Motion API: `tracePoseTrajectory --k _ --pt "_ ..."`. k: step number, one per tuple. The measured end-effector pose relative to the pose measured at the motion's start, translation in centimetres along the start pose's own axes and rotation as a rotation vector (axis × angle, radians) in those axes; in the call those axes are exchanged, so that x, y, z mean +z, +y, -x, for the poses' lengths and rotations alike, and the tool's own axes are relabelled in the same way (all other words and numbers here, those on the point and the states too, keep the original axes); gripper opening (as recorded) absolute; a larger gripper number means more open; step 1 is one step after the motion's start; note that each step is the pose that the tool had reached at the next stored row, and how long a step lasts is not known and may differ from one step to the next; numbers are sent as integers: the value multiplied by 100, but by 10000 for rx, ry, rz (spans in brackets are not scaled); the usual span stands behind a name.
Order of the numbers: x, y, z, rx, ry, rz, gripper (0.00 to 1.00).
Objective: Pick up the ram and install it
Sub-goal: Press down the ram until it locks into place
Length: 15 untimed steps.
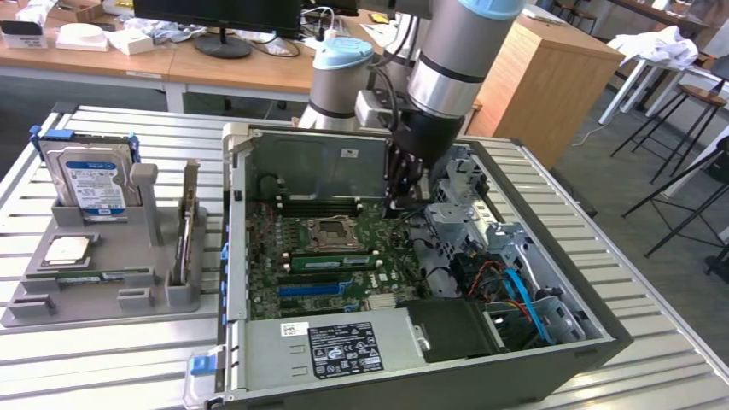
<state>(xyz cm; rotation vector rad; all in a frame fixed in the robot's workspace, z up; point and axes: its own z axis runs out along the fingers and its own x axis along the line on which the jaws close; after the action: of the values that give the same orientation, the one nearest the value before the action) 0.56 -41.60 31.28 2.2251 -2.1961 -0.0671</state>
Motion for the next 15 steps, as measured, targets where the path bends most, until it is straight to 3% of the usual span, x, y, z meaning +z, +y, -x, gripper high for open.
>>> tracePoseTrajectory --k 15 --pt "246 -8 -6 7 0 0 10"
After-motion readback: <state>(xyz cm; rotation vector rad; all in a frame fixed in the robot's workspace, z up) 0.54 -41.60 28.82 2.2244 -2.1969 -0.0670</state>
